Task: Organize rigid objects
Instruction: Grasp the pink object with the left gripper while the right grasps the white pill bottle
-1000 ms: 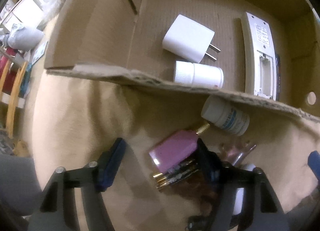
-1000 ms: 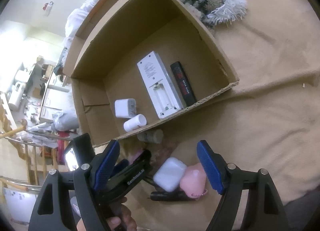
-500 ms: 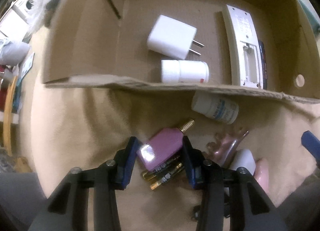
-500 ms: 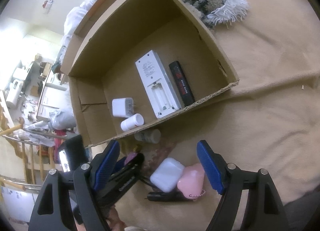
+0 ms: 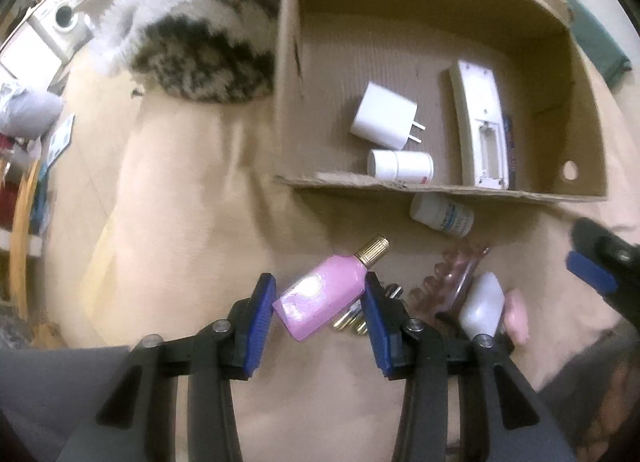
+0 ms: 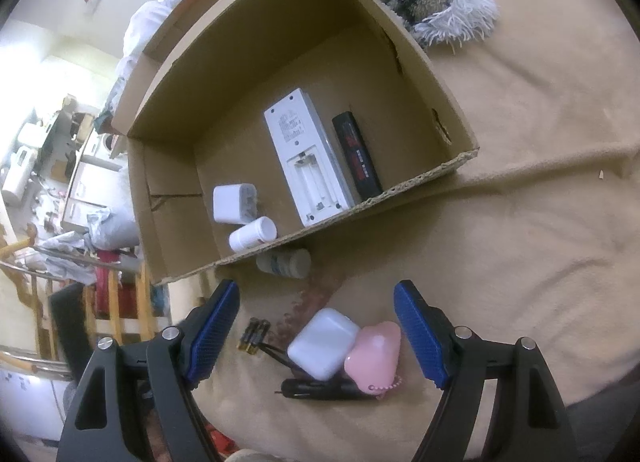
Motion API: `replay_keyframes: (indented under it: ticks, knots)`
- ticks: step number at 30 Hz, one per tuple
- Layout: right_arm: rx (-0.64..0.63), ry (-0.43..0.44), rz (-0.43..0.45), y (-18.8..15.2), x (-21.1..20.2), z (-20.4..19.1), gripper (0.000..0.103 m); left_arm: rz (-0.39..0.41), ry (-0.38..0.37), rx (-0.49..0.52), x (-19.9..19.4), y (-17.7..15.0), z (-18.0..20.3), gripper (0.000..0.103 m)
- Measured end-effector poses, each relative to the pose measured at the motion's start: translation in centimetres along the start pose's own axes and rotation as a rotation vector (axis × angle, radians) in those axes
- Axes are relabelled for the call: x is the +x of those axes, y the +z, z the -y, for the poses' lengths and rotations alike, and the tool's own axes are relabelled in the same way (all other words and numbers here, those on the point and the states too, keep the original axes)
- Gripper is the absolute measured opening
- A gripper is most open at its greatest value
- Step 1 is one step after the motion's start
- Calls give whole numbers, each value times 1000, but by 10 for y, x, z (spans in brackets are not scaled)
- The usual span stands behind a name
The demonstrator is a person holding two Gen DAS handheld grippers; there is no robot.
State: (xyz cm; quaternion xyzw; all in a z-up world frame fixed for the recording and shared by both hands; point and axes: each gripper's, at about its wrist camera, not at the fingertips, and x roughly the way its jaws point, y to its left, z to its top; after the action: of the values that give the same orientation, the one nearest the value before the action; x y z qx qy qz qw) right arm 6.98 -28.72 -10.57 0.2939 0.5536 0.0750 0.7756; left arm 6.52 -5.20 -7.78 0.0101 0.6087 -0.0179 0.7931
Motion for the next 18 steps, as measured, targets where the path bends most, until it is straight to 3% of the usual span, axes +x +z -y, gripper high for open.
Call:
replay_keyframes:
  ticks: [9,15,18]
  knots:
    - [-19,-30,-31,-4,10,-2,84,97,-17,1,-49,4,-37,40]
    - [-48,-74,-74,-6,27,-6,84,62,-34,-58,-6,6,-37,40]
    - [-63,-85,-93,-7,36,-11,84,80,-43,-64,-12,7,-39,40]
